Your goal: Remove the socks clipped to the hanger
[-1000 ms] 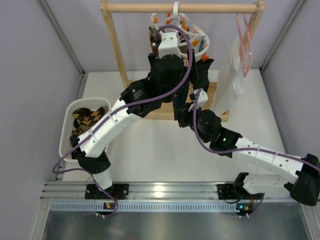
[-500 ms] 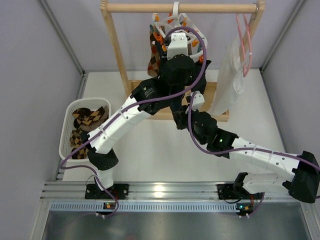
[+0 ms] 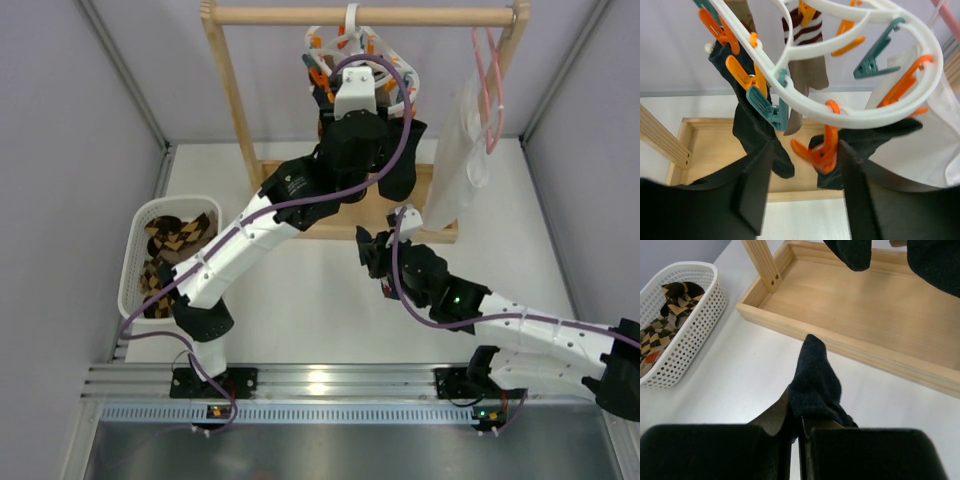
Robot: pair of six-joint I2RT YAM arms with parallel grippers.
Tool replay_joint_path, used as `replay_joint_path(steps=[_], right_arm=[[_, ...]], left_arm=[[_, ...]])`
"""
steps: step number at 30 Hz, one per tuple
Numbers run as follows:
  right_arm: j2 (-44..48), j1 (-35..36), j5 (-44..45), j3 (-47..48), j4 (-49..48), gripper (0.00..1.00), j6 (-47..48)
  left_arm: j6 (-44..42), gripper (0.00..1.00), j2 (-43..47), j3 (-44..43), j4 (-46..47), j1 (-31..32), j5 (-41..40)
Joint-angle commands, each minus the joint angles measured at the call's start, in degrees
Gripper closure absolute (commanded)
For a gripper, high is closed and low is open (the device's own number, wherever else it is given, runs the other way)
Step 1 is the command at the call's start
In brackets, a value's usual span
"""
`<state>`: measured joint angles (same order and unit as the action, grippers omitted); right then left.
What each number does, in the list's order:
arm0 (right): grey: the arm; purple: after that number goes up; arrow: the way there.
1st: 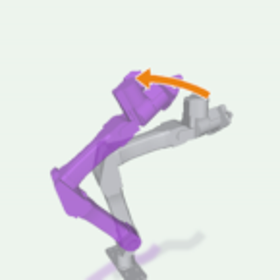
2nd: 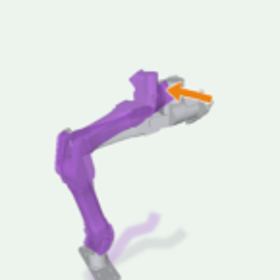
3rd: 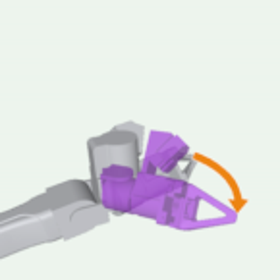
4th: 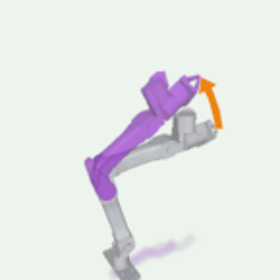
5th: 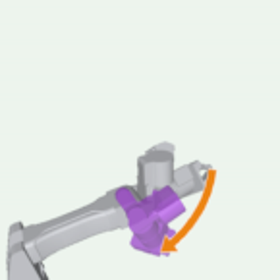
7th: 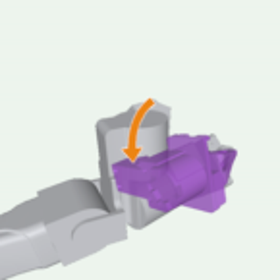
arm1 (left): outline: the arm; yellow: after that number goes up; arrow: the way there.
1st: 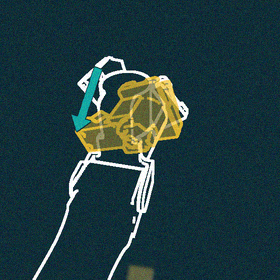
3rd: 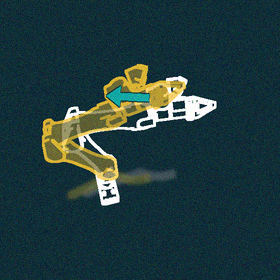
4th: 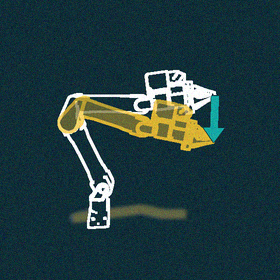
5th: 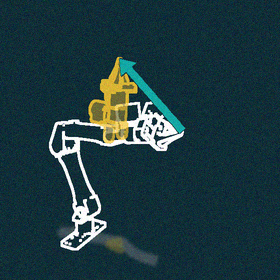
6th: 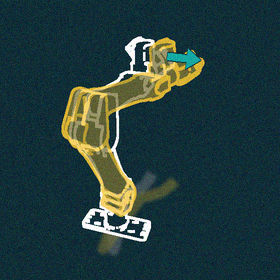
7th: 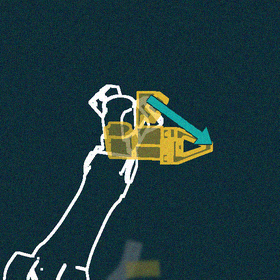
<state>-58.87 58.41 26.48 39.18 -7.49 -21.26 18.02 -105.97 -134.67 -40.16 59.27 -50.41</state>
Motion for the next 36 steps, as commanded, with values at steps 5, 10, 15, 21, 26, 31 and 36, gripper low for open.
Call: replay_joint_path(steps=[5,10,15,21,26,31,36], right_arm=[[14.3,1.2,-0.9,-8.4,6.4,1.0,-0.2],[24.7,1.1,0.6,-12.0,14.5,1.0,-1.5],[27.0,1.1,0.6,-11.2,17.9,1.0,-0.5],[19.8,1.1,-2.7,-7.6,16.5,1.0,2.5],[9.5,1.1,-10.5,-0.4,10.4,1.0,6.1],[-5.9,1.2,-24.4,9.1,3.5,1.0,9.9],[-25.7,1.2,-34.6,26.5,1.4,1.0,10.5]], left_arm=[[2.5,0.02,12.9,14.8,1.8,0.0,3.6],[7.1,0.02,25.2,35.5,1.8,0.1,4.4],[13.5,0.02,43.2,56.1,1.6,0.0,3.9],[13.2,0.02,62.4,73.1,1.2,0.1,8.7],[8.3,0.02,76.7,77.1,0.4,0.0,11.8],[5.2,0.02,82.5,79.0,0.5,0.1,6.7],[6.2,0.02,82.5,79.8,0.5,-1.1,5.0]])
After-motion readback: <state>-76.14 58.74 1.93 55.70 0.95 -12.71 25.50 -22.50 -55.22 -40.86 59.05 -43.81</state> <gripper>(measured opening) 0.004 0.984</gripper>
